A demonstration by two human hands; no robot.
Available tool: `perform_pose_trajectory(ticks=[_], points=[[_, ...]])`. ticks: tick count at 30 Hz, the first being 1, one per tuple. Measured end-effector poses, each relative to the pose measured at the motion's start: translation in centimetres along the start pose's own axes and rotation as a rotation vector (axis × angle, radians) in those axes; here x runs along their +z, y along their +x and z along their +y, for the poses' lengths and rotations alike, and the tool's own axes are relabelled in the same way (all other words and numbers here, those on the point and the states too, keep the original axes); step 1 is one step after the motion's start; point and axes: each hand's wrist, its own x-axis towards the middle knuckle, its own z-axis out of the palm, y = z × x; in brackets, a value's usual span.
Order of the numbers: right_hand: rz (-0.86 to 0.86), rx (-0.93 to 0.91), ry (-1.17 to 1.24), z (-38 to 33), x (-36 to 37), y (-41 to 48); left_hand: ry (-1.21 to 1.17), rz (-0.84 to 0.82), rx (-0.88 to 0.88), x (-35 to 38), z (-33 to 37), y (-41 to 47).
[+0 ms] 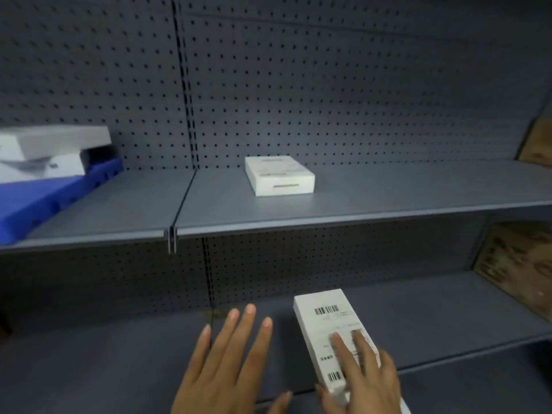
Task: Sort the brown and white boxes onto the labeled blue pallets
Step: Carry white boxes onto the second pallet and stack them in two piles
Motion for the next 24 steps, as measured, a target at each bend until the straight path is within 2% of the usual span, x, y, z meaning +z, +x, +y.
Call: perform_pose_trajectory(ticks=[6,10,15,24], points=[[0.275,0.037,-0.016,1.8,-9.8,-2.6,-0.052,0.118,0.166,-6.1,3.1,4.8],[0.417,0.004,-0.082,2.9,-18.2,-2.5,-0.080,0.150,0.135,-9.3,4.2,9.2],[0.472,0.014,-0.118,2.7,-26.5,0.0,-0.010,0.041,-0.083,-11.3,4.7,15.3],[0.500,-0.089,0.018,2.0,-29.5,9.8,0.008,-0.262,-0.457,-7.5,3.4,23.9]])
